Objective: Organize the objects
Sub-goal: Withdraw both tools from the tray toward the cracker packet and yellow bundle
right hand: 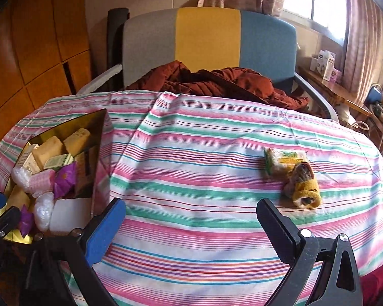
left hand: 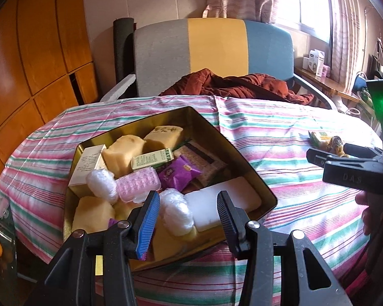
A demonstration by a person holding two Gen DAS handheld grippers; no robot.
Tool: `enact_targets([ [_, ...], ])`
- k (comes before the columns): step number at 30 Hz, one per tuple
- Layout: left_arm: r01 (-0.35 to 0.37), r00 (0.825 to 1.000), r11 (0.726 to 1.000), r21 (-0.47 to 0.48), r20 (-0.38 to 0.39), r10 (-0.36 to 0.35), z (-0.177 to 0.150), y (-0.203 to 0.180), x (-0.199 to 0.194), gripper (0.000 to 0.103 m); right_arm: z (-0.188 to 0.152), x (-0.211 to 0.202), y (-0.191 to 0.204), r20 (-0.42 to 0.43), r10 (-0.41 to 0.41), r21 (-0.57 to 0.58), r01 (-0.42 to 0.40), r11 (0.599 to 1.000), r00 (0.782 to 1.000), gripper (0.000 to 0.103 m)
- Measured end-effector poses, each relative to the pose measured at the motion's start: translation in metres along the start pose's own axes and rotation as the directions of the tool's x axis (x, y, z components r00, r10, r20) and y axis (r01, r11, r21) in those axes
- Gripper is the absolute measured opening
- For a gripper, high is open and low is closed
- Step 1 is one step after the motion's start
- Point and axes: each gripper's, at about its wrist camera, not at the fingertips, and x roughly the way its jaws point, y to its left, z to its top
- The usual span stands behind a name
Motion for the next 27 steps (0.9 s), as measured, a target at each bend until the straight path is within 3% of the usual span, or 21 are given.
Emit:
enact_targets([
  [18,0.049,0.999,0.995,0.091,-0.004,-0.049,0.013,-0.035,0.003,0.047,0.018,-0.001,-0.097,-0.013,-0.115,0.106,0.116,0.988,0.993,0.103],
  [27,0.076,0.997,0.985,0.153,-0.031,-0.072,0.016,-0.060,0.011,0.047,0.027,0.013,-0.166,-0.048,-0.167,0.196,0.173,0.965,0.985,0.103],
])
